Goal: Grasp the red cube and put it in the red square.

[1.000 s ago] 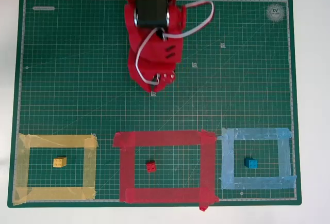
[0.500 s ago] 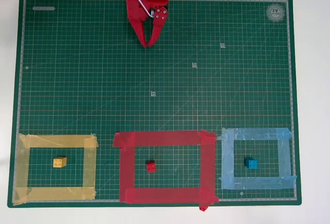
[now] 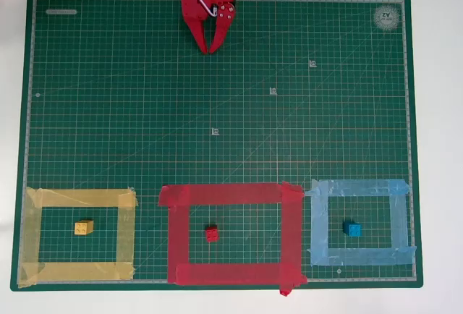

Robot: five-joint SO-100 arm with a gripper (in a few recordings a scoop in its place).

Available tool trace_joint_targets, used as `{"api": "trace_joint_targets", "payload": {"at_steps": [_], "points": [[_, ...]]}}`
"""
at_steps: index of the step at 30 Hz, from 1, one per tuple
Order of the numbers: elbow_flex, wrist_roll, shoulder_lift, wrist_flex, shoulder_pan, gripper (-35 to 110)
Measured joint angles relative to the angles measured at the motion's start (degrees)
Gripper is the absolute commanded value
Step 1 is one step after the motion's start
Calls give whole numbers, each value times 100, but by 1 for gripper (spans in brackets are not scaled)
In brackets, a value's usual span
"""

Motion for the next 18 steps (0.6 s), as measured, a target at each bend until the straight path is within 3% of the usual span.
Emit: {"api": "trace_joint_targets", "payload": {"at_steps": [5, 18], "points": [[0, 0, 290, 606, 53, 0], [0, 0, 404, 712, 62, 0]]}}
